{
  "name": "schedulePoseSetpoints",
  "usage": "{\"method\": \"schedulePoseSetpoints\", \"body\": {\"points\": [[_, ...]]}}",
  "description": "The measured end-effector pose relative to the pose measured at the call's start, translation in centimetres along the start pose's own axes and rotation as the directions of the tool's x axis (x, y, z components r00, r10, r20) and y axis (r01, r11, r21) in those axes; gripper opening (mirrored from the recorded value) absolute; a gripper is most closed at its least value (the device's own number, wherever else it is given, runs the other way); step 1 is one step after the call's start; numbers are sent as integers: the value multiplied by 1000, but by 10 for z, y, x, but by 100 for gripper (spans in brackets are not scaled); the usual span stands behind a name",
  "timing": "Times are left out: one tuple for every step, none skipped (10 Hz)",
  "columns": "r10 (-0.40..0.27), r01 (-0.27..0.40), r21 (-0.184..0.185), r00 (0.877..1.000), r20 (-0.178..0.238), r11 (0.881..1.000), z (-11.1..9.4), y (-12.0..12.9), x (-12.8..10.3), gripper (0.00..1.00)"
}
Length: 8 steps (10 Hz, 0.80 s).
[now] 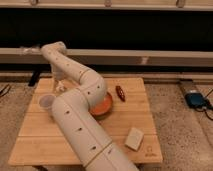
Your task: Place the bottle in the ceramic bowl
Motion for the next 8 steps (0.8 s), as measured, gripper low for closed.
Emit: {"method": "schedulePoseSetpoints", "body": {"points": [[0, 0, 0, 1000, 0, 1000, 0, 0, 0, 80], [0, 0, 0, 1000, 0, 1000, 0, 0, 0, 80], [0, 0, 0, 1000, 0, 1000, 0, 0, 0, 80], [0, 0, 0, 1000, 0, 1000, 0, 0, 0, 80], [0, 0, 0, 1000, 0, 1000, 0, 0, 0, 80], [-1, 1, 2, 1000, 4, 1000, 1, 0, -2, 80], [-6, 6, 15, 1000, 7, 1000, 3, 0, -5, 80], [-10, 10, 29, 1000, 13, 1000, 3, 2, -15, 80]]}}
